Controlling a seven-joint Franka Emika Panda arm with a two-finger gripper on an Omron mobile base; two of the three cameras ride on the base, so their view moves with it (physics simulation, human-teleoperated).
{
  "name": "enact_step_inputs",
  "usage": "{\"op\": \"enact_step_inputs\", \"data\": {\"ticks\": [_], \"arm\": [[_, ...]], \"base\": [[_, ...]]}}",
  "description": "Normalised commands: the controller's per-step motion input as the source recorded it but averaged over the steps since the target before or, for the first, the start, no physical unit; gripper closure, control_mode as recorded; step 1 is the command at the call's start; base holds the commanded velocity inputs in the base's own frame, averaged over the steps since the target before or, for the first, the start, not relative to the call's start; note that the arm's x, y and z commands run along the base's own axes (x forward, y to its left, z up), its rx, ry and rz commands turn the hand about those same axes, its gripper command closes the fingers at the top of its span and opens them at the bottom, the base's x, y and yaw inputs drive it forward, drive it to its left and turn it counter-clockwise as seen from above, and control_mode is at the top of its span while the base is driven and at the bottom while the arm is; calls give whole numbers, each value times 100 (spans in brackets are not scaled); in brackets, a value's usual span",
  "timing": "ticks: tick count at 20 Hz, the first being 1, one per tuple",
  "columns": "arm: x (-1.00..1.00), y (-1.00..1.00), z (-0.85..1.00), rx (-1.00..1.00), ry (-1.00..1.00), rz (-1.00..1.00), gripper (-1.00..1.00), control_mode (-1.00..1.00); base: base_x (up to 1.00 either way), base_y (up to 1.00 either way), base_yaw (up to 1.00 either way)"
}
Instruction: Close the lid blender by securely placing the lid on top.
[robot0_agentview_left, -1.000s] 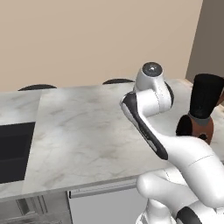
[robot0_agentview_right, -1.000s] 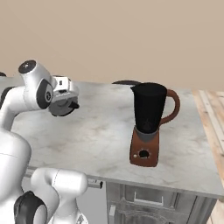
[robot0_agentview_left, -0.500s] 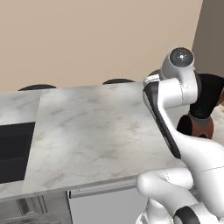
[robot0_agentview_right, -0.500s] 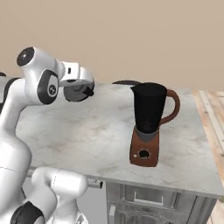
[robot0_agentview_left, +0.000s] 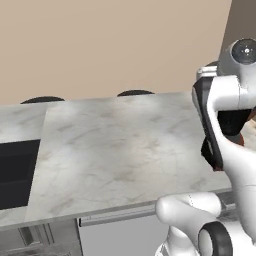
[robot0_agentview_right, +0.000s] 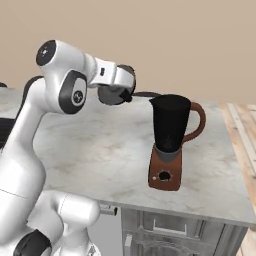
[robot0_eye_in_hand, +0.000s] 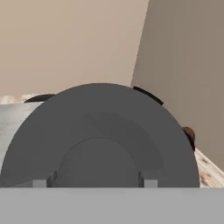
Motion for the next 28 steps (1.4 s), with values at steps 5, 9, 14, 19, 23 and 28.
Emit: {"op": "enact_step_inputs", "data": {"ticks": [5, 9, 14, 19, 23, 28], "arm": [[-10, -91, 27, 19, -7, -13, 100, -100], [12, -74, 12, 23, 3, -6, 100, -100], [47, -40, 0, 17, 16, -1, 100, -100], [41, -31, -6, 6, 22, 0, 100, -100], [35, -30, -18, 4, 23, 0, 100, -100], [19, -14, -19, 10, 12, 0, 100, -100]], "base": [[0, 0, 0], [0, 0, 0], [0, 0, 0], [0, 0, 0], [0, 0, 0], [0, 0, 0]]}}
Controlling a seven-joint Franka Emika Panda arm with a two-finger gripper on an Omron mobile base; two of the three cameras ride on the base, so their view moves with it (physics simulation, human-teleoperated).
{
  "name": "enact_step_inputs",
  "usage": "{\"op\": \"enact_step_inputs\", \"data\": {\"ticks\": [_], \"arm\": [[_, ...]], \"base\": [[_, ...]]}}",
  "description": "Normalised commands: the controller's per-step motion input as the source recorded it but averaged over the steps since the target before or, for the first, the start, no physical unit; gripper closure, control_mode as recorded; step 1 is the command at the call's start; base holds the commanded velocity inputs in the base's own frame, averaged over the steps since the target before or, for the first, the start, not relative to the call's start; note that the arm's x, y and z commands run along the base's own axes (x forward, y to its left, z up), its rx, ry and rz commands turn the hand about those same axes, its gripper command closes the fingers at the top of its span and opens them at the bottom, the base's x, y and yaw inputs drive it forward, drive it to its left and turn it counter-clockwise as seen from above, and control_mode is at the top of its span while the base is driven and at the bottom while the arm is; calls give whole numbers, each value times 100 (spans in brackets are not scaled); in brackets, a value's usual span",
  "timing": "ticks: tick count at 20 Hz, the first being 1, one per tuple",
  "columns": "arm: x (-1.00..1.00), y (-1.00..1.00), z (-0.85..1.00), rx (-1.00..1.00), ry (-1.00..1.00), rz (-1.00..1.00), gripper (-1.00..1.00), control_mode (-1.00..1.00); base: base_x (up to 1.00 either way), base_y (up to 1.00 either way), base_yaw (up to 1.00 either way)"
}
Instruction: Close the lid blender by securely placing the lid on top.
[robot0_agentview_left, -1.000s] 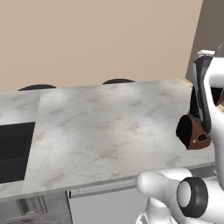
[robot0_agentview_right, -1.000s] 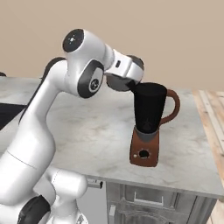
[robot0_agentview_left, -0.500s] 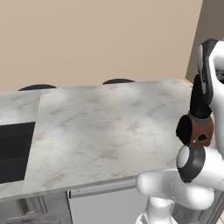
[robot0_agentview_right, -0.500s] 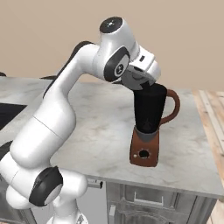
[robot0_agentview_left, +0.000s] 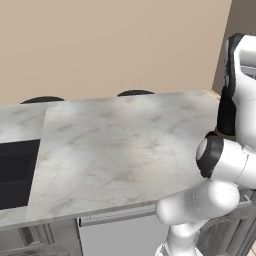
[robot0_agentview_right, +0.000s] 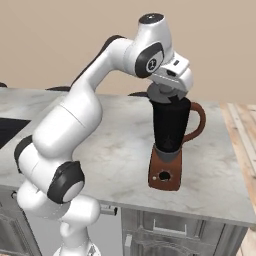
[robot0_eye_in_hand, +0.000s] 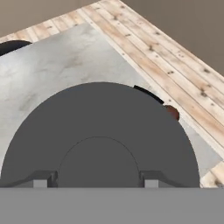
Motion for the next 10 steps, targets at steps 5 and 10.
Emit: {"op": "enact_step_inputs", "data": {"ticks": [5, 10], "arm": [[12, -7, -14, 9, 4, 0, 100, -100], [-10, 0, -39, 4, 0, 0, 100, -100]], "base": [[0, 0, 0], [0, 0, 0]]}}
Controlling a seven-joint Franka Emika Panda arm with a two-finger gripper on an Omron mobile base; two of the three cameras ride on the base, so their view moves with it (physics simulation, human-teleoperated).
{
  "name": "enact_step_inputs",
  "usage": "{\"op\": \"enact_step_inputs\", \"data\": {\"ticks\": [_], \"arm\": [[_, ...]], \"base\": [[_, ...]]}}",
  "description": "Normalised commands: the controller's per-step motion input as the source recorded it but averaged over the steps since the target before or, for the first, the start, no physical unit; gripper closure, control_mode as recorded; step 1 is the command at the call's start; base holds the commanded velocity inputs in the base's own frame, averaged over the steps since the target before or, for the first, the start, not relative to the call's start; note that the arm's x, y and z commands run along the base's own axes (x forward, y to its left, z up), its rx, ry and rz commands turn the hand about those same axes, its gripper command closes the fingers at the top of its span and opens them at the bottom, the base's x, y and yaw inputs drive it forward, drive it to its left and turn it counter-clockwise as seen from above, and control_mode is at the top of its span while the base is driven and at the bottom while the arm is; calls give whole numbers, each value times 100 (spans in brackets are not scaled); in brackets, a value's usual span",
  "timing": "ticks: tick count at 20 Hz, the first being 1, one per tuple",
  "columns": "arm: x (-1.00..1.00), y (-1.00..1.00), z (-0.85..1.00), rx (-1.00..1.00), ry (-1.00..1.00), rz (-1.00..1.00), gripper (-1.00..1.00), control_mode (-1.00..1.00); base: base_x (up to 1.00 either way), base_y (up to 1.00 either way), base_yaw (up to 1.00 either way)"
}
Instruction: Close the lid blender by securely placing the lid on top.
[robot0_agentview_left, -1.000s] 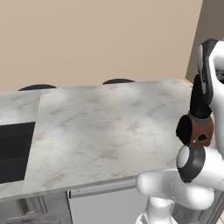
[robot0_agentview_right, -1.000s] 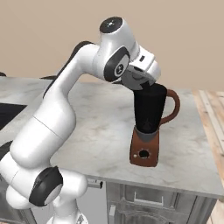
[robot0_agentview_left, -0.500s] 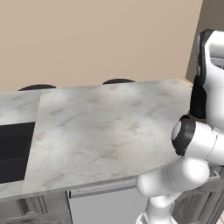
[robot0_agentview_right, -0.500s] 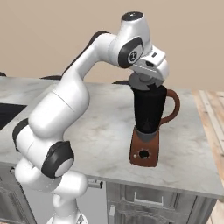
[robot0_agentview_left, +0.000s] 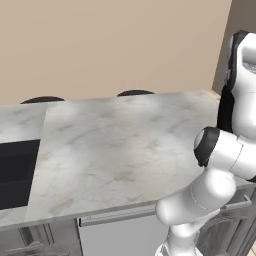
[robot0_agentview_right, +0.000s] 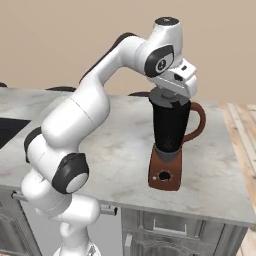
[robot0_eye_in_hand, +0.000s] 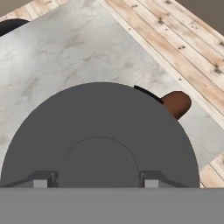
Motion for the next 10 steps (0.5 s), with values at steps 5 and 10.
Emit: {"op": "enact_step_inputs", "data": {"ticks": [5, 10], "arm": [[2, 0, -21, 1, 0, 0, 100, -100], [6, 0, -28, 0, 0, 0, 100, -100]], "base": [[0, 0, 0], [0, 0, 0]]}}
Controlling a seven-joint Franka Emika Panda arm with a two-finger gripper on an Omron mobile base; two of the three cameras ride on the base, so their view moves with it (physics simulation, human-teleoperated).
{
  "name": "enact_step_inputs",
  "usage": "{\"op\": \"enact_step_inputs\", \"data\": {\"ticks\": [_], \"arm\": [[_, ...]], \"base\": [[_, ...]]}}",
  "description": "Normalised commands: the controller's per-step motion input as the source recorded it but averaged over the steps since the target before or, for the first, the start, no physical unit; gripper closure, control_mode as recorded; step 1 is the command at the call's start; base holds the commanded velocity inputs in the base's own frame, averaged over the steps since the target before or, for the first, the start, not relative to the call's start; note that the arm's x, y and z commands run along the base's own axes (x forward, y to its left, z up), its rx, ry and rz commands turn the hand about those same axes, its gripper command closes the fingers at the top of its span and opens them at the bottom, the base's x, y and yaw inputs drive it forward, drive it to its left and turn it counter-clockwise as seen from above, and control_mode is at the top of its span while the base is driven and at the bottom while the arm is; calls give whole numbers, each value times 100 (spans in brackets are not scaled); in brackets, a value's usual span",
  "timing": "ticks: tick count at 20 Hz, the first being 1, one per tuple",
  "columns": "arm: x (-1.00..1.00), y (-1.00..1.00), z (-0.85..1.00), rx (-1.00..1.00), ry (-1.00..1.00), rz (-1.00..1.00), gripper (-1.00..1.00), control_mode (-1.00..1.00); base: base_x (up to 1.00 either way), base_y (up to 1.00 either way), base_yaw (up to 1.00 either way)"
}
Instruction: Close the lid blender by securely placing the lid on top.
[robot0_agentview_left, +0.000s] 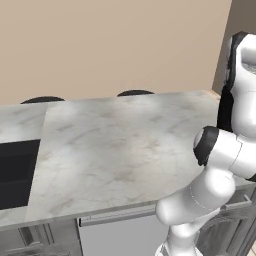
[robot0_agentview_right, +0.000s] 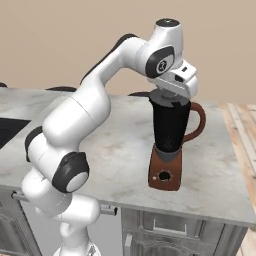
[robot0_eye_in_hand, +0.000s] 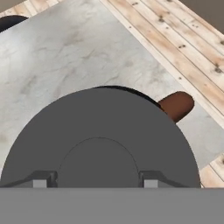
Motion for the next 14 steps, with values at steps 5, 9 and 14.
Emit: {"op": "enact_step_inputs", "data": {"ticks": [5, 9, 14], "arm": [[46, -21, -19, 0, -1, 0, 100, -100], [41, -33, -12, 0, -6, 0, 100, -100], [13, -15, -28, 0, -18, 0, 100, -100]], "base": [[0, 0, 0], [0, 0, 0], [0, 0, 0]]}}
